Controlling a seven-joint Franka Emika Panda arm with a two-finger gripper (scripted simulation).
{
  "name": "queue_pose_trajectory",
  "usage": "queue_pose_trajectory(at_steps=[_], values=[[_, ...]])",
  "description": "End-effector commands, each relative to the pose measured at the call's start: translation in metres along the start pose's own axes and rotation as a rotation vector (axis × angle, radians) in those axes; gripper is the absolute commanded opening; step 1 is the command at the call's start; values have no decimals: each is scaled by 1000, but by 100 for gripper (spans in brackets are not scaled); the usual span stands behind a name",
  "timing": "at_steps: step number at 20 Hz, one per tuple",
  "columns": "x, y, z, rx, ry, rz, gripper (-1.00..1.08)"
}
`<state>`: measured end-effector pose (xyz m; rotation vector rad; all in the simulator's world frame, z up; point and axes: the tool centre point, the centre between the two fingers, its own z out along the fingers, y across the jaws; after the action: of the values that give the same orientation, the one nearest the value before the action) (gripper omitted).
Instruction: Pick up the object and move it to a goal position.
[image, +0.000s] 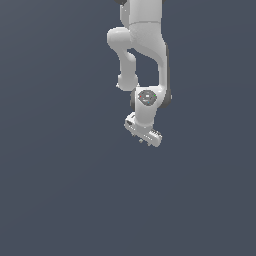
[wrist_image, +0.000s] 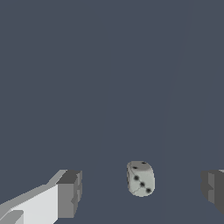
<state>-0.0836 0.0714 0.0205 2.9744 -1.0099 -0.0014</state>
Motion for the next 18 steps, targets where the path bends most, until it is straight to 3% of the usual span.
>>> queue_pose_trajectory(at_steps=[1, 5, 6, 18], values=[[0, 0, 8, 1, 1, 1, 100], [0, -1, 12, 1, 1, 1, 100], [0, -1, 12, 1, 1, 1, -100], [1, 0, 10, 1, 1, 2, -100]])
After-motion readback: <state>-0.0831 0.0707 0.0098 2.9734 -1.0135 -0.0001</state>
